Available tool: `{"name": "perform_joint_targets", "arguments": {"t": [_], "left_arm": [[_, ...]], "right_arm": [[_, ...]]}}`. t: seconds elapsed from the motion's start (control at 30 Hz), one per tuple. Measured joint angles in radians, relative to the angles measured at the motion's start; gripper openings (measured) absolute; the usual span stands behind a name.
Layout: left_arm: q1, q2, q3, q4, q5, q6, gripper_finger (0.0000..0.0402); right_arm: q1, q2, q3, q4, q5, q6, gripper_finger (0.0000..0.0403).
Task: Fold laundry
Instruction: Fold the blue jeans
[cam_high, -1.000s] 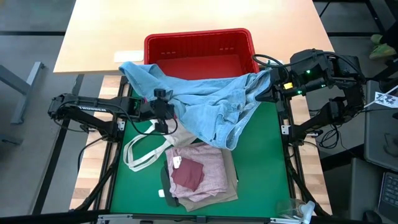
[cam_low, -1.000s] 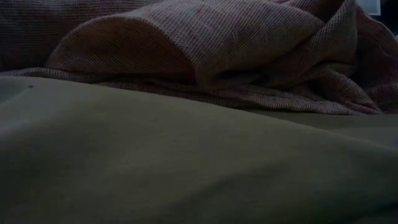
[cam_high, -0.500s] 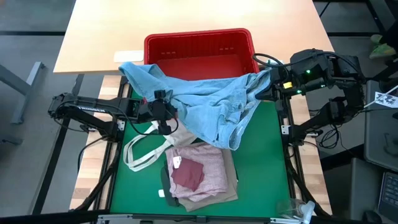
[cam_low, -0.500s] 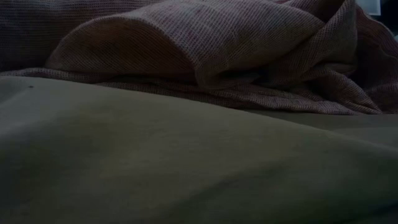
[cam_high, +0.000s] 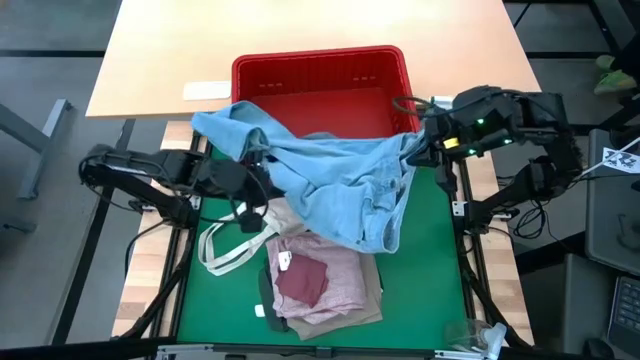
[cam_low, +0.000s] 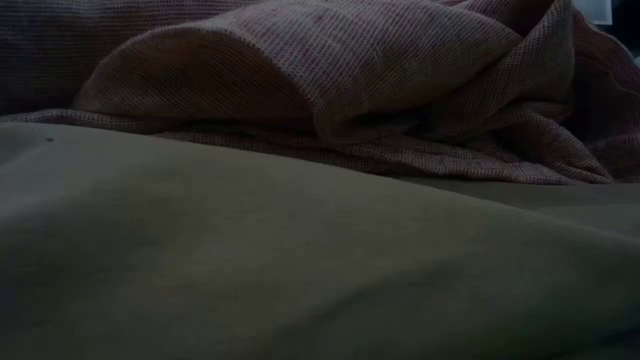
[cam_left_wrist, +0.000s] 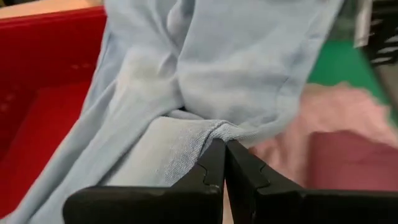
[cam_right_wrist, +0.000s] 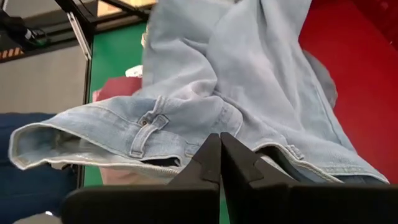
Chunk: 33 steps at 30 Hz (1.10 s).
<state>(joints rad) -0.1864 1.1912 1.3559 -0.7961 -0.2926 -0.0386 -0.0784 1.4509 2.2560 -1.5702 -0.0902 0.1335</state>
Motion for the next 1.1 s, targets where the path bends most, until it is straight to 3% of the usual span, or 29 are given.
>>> {"name": "perform_joint_targets", "arguments": {"t": [0.23, 0.57, 0.67, 0.83, 1.1], "left_arm": [[-0.057, 0.000, 0.112, -0.013, 0.036, -0.034, 0.0000], [-0.104, 0.006, 0.131, -0.052, 0.055, -0.065, 0.0000], [-0.106, 0.013, 0.131, -0.054, 0.055, -0.069, 0.0000], [-0.108, 0.028, 0.131, -0.055, 0.051, -0.086, 0.0000], [-0.108, 0.034, 0.131, -0.056, 0.046, -0.086, 0.0000]], "right_arm": [[0.000, 0.000, -0.071, 0.001, 0.001, 0.000, 0.0028], [0.000, 0.000, -0.124, 0.000, -0.001, 0.106, 0.0155], [0.001, -0.001, -0.124, 0.000, -0.047, 0.162, 0.0178], [0.019, 0.027, -0.124, 0.000, -0.120, 0.259, 0.0190], [0.223, 0.131, -0.124, 0.000, -0.062, 0.262, 0.0190]]}}
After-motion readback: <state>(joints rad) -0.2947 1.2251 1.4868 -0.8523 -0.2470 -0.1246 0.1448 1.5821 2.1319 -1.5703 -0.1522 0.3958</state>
